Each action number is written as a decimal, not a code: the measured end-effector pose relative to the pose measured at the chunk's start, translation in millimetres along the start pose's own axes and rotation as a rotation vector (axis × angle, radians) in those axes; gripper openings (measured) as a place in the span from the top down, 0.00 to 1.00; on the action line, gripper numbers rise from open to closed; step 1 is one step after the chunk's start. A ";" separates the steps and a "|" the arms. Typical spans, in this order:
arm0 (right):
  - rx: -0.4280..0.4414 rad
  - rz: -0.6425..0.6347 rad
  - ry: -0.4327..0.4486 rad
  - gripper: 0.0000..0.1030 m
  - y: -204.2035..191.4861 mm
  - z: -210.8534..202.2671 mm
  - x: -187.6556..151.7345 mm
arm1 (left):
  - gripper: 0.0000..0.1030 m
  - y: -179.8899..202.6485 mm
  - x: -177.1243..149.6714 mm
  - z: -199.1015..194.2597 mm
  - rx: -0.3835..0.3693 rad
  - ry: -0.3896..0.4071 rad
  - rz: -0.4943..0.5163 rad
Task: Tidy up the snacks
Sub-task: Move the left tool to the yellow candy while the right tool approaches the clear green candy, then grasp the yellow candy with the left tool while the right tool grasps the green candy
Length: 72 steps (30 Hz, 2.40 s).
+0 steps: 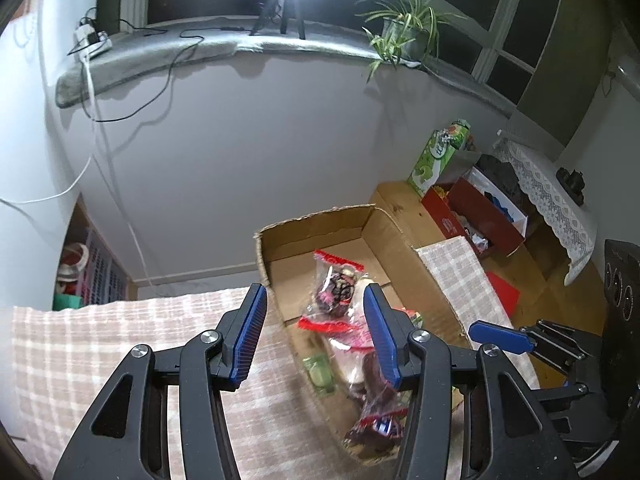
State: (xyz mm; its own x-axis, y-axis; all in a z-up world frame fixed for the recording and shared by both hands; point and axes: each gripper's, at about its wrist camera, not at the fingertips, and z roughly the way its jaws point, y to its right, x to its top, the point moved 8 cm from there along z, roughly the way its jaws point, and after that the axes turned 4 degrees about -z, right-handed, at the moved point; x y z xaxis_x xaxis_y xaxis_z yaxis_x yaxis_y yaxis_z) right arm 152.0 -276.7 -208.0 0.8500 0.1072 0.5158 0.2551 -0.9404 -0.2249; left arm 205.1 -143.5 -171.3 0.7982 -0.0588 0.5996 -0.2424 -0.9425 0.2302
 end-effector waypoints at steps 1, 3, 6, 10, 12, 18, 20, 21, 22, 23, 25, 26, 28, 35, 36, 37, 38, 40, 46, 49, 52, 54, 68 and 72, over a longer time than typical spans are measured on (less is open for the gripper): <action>0.003 -0.010 0.001 0.43 -5.6 -1.3 -0.3 | 0.52 -4.3 -1.5 -2.4 0.002 0.000 -0.005; 0.016 -0.026 0.002 0.43 -16.7 -3.0 -0.7 | 0.52 -15.6 -5.4 -7.0 0.010 0.000 -0.021; 0.040 -0.053 0.001 0.43 -36.3 -3.9 -2.4 | 0.52 -33.7 -11.9 -12.1 0.029 -0.004 -0.049; 0.088 -0.091 -0.010 0.43 -66.5 -0.4 -7.8 | 0.52 -69.2 -26.6 -20.7 0.064 -0.015 -0.110; 0.119 -0.113 -0.026 0.43 -84.5 4.4 -12.4 | 0.52 -92.1 -35.9 -25.4 0.090 -0.021 -0.146; 0.206 -0.180 -0.093 0.43 -136.1 28.9 -30.6 | 0.52 -153.3 -69.0 -40.7 0.146 -0.042 -0.271; 0.232 -0.182 -0.113 0.43 -147.9 37.4 -34.7 | 0.53 -170.7 -81.8 -45.0 0.160 -0.051 -0.317; 0.249 -0.177 -0.127 0.43 -153.7 43.0 -35.3 | 0.53 -176.9 -87.6 -46.5 0.163 -0.052 -0.333; 0.266 -0.174 -0.138 0.43 -158.6 48.5 -34.8 | 0.53 -182.2 -95.0 -48.3 0.170 -0.055 -0.345; 0.277 -0.173 -0.151 0.43 -163.1 54.5 -33.6 | 0.55 -184.7 -101.6 -49.1 0.174 -0.059 -0.352; 0.283 -0.178 -0.169 0.43 -169.9 65.2 -29.7 | 0.55 -188.0 -113.9 -48.9 0.170 -0.066 -0.363; 0.287 -0.178 -0.180 0.43 -172.6 71.3 -27.0 | 0.55 -189.5 -118.8 -48.2 0.175 -0.069 -0.362; 0.293 -0.174 -0.207 0.43 -176.8 82.9 -22.8 | 0.55 -190.2 -129.3 -45.1 0.178 -0.074 -0.354; 0.320 -0.173 -0.305 0.50 -210.4 129.7 -10.1 | 0.55 -194.1 -154.0 -26.5 0.150 -0.111 -0.393; 0.319 -0.184 -0.321 0.55 -217.9 138.6 -9.4 | 0.55 -194.0 -154.3 -24.4 0.147 -0.110 -0.396; 0.318 -0.196 -0.330 0.57 -222.6 144.5 -8.9 | 0.55 -193.3 -154.8 -22.3 0.143 -0.108 -0.401; 0.312 -0.210 -0.340 0.60 -227.5 151.3 -8.5 | 0.55 -192.8 -154.8 -20.8 0.139 -0.104 -0.406; 0.301 -0.225 -0.370 0.62 -236.8 167.2 -9.0 | 0.55 -191.4 -155.0 -17.2 0.126 -0.098 -0.421; 0.296 -0.239 -0.429 0.72 -250.0 196.8 -12.3 | 0.55 -191.6 -158.2 -5.9 0.137 -0.097 -0.429; 0.303 -0.246 -0.451 0.74 -255.0 205.1 -14.1 | 0.55 -191.7 -157.8 -2.6 0.150 -0.092 -0.424; 0.301 -0.263 -0.467 0.75 -258.4 209.9 -18.0 | 0.55 -192.7 -156.6 -0.1 0.158 -0.085 -0.429; 0.289 -0.279 -0.480 0.75 -260.2 214.3 -22.8 | 0.55 -192.6 -154.6 1.6 0.170 -0.079 -0.426; 0.272 -0.236 -0.465 0.85 -232.8 215.9 -11.5 | 0.57 -187.2 -145.5 22.5 0.243 -0.072 -0.369; 0.252 -0.238 -0.453 0.85 -222.7 215.5 -6.6 | 0.70 -190.2 -144.0 25.2 0.289 -0.073 -0.335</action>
State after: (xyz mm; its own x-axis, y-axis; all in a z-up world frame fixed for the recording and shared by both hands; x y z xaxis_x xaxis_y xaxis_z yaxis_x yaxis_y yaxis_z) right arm 188.9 1.6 -339.5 0.8543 0.4868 0.1825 0.5186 -0.7735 -0.3644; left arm 150.1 35.9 -320.7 0.8457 0.2519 0.4704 0.1916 -0.9661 0.1729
